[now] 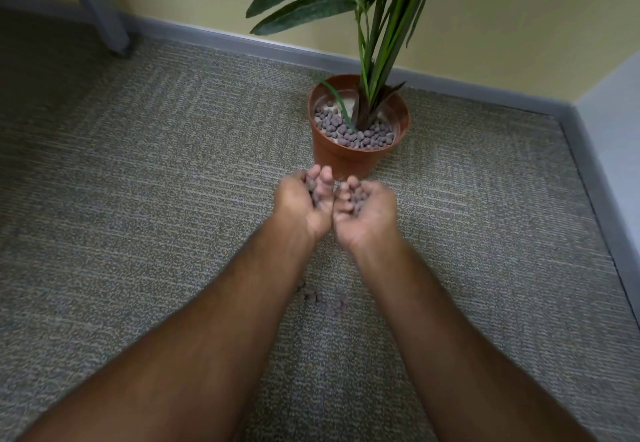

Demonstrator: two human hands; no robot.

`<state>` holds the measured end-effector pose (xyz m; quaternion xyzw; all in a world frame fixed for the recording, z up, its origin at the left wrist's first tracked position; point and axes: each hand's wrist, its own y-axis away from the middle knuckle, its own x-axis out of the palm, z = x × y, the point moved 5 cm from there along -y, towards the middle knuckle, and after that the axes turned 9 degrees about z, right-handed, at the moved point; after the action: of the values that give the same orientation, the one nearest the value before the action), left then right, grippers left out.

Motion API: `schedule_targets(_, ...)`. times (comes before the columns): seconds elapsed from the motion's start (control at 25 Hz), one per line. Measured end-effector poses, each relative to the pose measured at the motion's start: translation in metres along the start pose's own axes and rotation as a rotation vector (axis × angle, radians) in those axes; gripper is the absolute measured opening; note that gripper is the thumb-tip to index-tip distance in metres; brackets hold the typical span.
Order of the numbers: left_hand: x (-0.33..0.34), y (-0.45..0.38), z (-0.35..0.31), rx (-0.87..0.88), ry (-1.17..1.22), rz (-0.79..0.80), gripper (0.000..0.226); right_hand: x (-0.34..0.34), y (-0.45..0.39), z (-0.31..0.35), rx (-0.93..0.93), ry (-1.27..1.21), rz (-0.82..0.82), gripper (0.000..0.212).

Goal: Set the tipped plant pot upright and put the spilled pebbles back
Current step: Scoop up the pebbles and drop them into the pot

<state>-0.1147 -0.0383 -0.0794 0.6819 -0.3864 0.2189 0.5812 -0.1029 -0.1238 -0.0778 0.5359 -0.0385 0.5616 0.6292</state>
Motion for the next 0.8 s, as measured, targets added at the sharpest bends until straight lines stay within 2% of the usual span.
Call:
schedule_targets(0.2, 0.072, -0.029, -0.038, 0.034, -0.235, -0.047, 0.042, 0.060, -0.031, 0.055, 0.065, 0.010, 0.054, 0.039)
schedule_targets(0.36, 0.098, -0.048, -0.061, 0.099, -0.424, -0.103, 0.033, 0.086, -0.050, 0.079, -0.056, 0.111, -0.028, 0.039)
schedule_targets(0.48, 0.106, -0.053, -0.068, 0.085, -0.469, -0.045, 0.030, 0.091, -0.056, 0.080, -0.048, 0.205, -0.052, 0.041)
schedule_targets(0.56, 0.109, -0.046, -0.068, 0.075, -0.506, 0.005, 0.032, 0.092, -0.059, 0.077, -0.017, 0.194, -0.010, 0.043)
schedule_targets(0.64, 0.111, -0.039, -0.067, 0.066, -0.503, 0.054, 0.032, 0.096, -0.064, 0.074, 0.025, 0.203, 0.060, 0.050)
schedule_targets(0.8, 0.107, -0.029, -0.062, 0.073, -0.490, 0.106, 0.035, 0.101, -0.078, 0.070, 0.117, 0.158, 0.190, 0.080)
